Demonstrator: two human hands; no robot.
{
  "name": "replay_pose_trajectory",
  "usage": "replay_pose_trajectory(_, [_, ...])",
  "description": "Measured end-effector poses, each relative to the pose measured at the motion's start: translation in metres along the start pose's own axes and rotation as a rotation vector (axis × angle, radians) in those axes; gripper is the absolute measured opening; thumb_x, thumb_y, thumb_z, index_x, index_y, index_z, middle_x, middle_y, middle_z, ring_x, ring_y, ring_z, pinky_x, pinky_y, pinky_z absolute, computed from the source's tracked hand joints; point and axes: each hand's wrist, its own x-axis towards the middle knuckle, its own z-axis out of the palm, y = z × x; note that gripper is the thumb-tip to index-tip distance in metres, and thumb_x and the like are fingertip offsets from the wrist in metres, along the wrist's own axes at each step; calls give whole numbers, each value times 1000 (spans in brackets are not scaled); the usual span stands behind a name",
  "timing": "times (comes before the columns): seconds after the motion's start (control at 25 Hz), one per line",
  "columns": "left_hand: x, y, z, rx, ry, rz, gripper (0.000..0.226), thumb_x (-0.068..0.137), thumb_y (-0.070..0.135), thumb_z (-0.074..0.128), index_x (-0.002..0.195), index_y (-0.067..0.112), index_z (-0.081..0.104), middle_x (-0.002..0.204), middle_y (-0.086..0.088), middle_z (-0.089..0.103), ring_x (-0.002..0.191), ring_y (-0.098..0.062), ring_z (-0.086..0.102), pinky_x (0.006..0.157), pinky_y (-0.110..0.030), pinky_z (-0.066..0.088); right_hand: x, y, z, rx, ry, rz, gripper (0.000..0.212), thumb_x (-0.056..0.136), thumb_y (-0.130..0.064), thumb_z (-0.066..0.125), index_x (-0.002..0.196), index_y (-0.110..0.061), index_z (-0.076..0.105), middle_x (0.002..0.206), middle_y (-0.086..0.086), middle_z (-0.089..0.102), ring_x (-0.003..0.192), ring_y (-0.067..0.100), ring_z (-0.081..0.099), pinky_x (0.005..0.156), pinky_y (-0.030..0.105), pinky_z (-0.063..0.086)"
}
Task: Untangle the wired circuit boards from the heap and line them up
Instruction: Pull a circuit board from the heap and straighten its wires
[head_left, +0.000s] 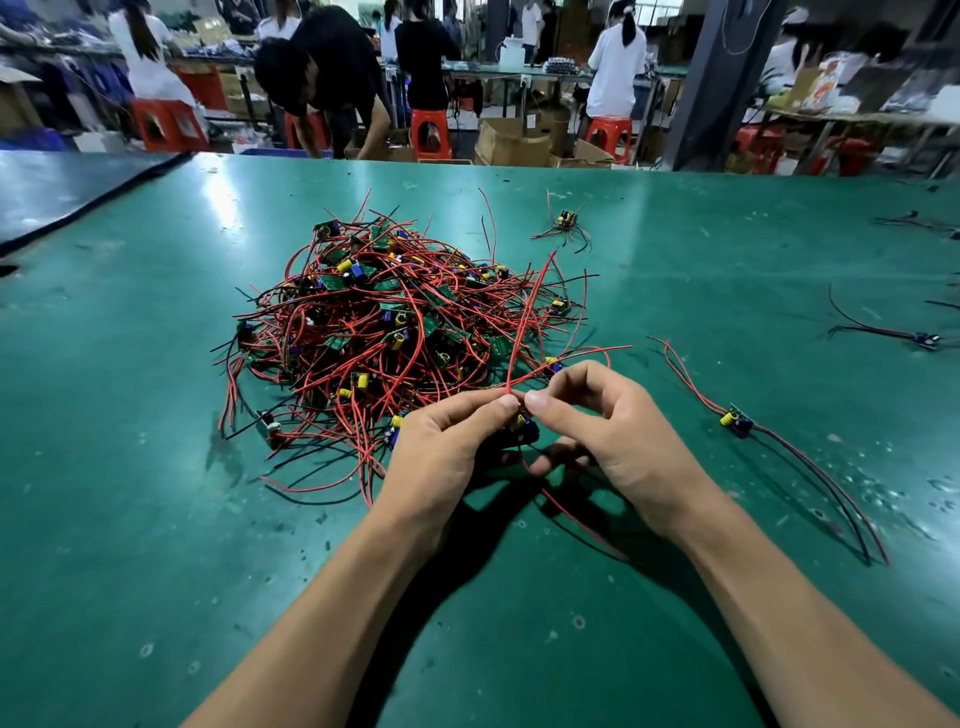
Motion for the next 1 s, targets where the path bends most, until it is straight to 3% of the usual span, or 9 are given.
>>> replay_pose_trajectory(0.08, [1, 1, -2, 33, -7, 25, 12, 88, 9, 66, 93, 4, 75, 89, -21, 74, 75, -28, 71, 64, -32, 58, 2, 3, -1, -136, 61, -84, 13, 87, -29, 75, 83, -20, 66, 82, -3, 68, 56, 6, 61, 45, 13, 43])
replay_pose_trajectory(0.16, [0, 1, -4, 139, -42, 38, 13, 86, 8, 65, 83, 10, 77, 75, -12, 73, 64, -20, 66, 53, -22, 51, 3, 6, 0, -188, 40, -96, 19, 84, -39, 74, 85, -21, 73, 69, -12, 65, 52, 0, 53, 48, 9, 39])
replay_pose_trajectory(0.24, [-1, -2, -3, 265, -78, 45, 17, 86, 4, 64, 77, 11, 76, 66, -7, 68, 58, -16, 59, 50, -20, 47, 5, 12, 0, -279, 25, -101, 21, 87, -37, 73, 83, -16, 75, 60, -15, 62, 52, -3, 51, 54, 7, 37])
replay_pose_trajectory(0.4, [-1, -1, 0, 344, -118, 31, 13, 88, 1, 62, 81, 4, 72, 60, 0, 63, 46, -6, 53, 45, -16, 45, 9, 19, -1, -270, 28, -39, 14, 91, -30, 72, 88, -17, 78, 75, -6, 70, 64, 3, 58, 63, 18, 45])
replay_pose_trajectory(0.56, [0, 3, -1, 324, -123, 13, 13, 89, 3, 62, 82, 2, 72, 64, -4, 67, 56, -13, 66, 53, -22, 50, 8, 18, 0, 42, -13, 91, 13, 89, -22, 73, 94, -11, 77, 71, 4, 66, 53, 10, 54, 50, 22, 49])
replay_pose_trajectory(0.72, [-2, -1, 1, 409, -123, 64, 15, 93, 9, 62, 86, 4, 74, 64, -1, 70, 57, -8, 66, 55, -20, 53, 10, 18, -1, -147, 34, 5, 14, 90, -25, 74, 84, -13, 76, 78, 7, 69, 60, 7, 58, 62, 26, 50])
replay_pose_trajectory(0.8, [-3, -2, 2, 443, -107, 97, 15, 93, 10, 63, 86, 6, 75, 67, -5, 71, 58, -9, 66, 54, -19, 52, 9, 17, -3, -92, 19, 33, 16, 89, -25, 74, 78, -14, 74, 72, 6, 66, 55, 9, 57, 57, 25, 50])
replay_pose_trajectory(0.92, [-4, 0, -1, 480, -120, 100, 14, 91, 11, 65, 84, 5, 75, 74, -16, 72, 63, -16, 63, 58, -24, 51, 8, 19, -3, -14, 32, 122, 20, 87, -29, 75, 82, -9, 74, 58, 3, 52, 43, 11, 44, 41, 19, 37])
replay_pose_trajectory(1.0, [-5, 2, -1, 514, -159, 98, 15, 91, 10, 65, 81, 5, 75, 75, -18, 71, 66, -20, 61, 61, -26, 51, 11, 20, -5, 47, 110, 156, 21, 89, -27, 73, 85, -7, 74, 52, -2, 44, 38, 8, 33, 38, 16, 25])
